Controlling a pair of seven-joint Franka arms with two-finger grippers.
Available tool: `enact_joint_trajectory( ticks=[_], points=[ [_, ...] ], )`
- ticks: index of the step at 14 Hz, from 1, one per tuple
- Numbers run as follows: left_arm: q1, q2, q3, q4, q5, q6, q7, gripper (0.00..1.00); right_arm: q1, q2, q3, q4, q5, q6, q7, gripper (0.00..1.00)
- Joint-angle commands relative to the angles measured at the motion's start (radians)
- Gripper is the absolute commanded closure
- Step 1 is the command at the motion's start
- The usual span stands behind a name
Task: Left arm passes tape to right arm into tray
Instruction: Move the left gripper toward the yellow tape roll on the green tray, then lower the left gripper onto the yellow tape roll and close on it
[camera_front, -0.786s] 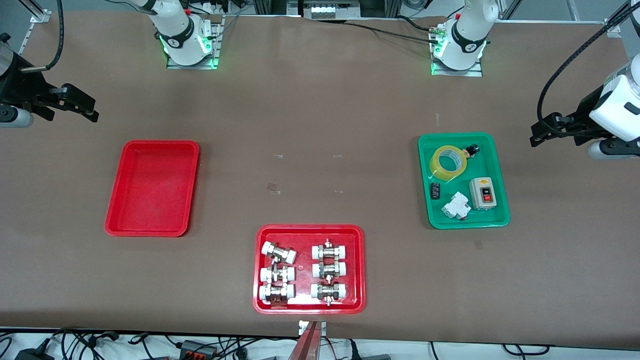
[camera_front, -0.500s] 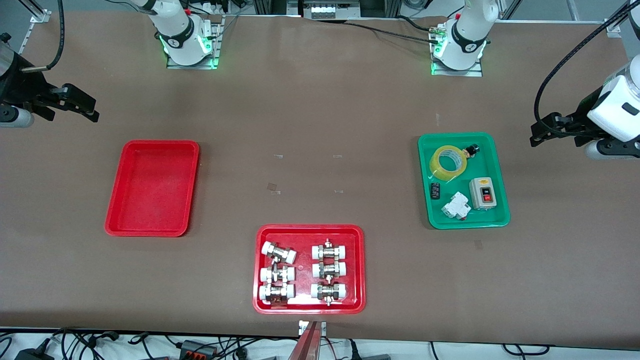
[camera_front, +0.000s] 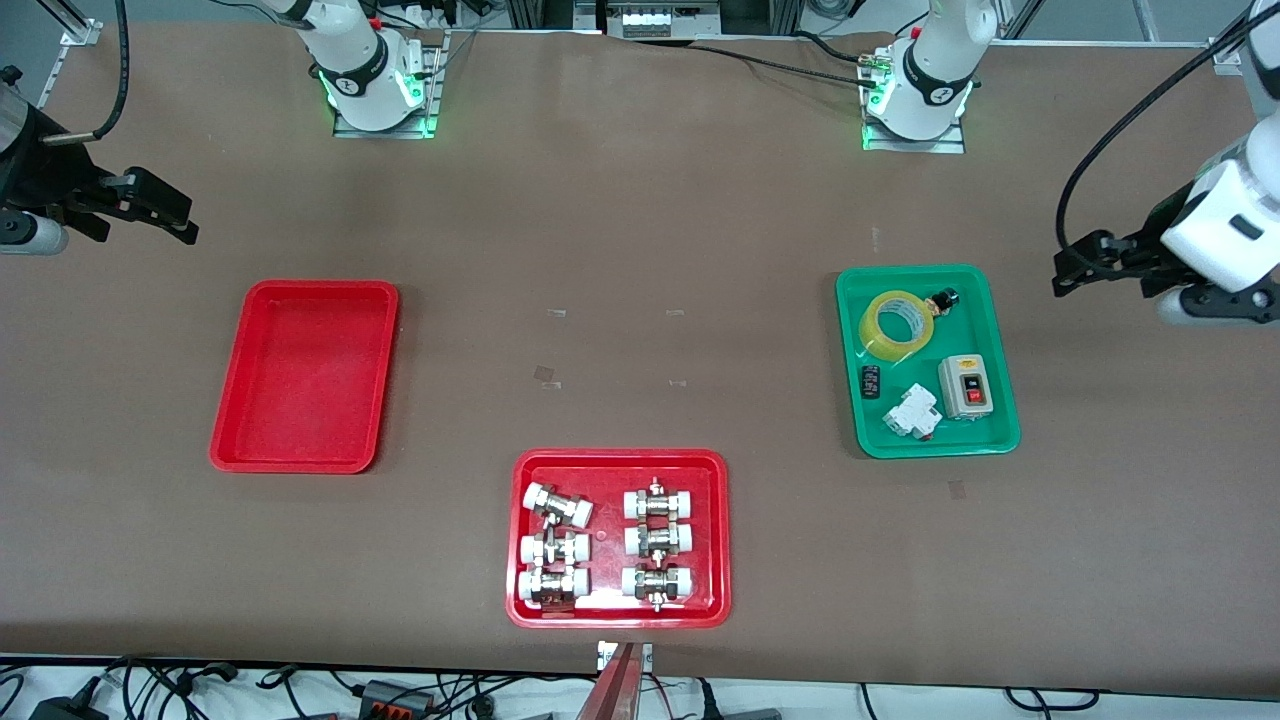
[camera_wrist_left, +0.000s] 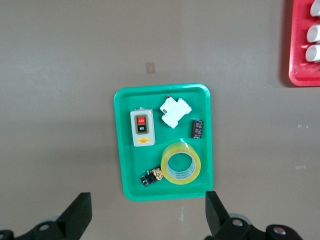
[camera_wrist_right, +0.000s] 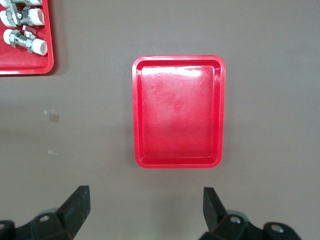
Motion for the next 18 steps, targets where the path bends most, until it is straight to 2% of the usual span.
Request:
enact_joint_trajectory(
  ticks=[1,4,6,9,12,14,18],
  points=[
    [-0.025,0.165,-0.006,0.042,0.022,-0.016,0.016,0.0,-0.002,0.008,0.007,0.02,-0.014,-0.007,-0.01,0.0],
    [-0.02,0.309,0.0,0.034,0.022,0.001,0.014,0.0,0.0,0.006,0.007,0.02,-0.027,-0.007,-0.01,0.0],
    [-0.025,0.433,-0.002,0.006,0.022,0.082,0.003,0.0,0.0,0.008,0.007,0.019,-0.027,-0.011,-0.008,0.0],
    [-0.019,0.417,-0.005,-0.136,0.021,0.138,-0.016,0.0,0.0,0.008,0.007,0.019,-0.027,-0.013,-0.008,0.0],
    [-0.012,0.412,-0.005,-0.228,0.021,0.152,-0.056,0.0,0.0,0.008,0.009,0.019,-0.027,-0.013,-0.008,0.0],
    [-0.025,0.408,-0.006,-0.276,0.022,0.155,-0.13,0.0,0.0,0.008,0.007,0.019,-0.027,-0.013,-0.008,0.0],
    [-0.035,0.429,-0.008,-0.296,0.022,0.149,-0.158,0.0,0.0,0.008,0.007,0.019,-0.027,-0.013,-0.008,0.0]
  ],
)
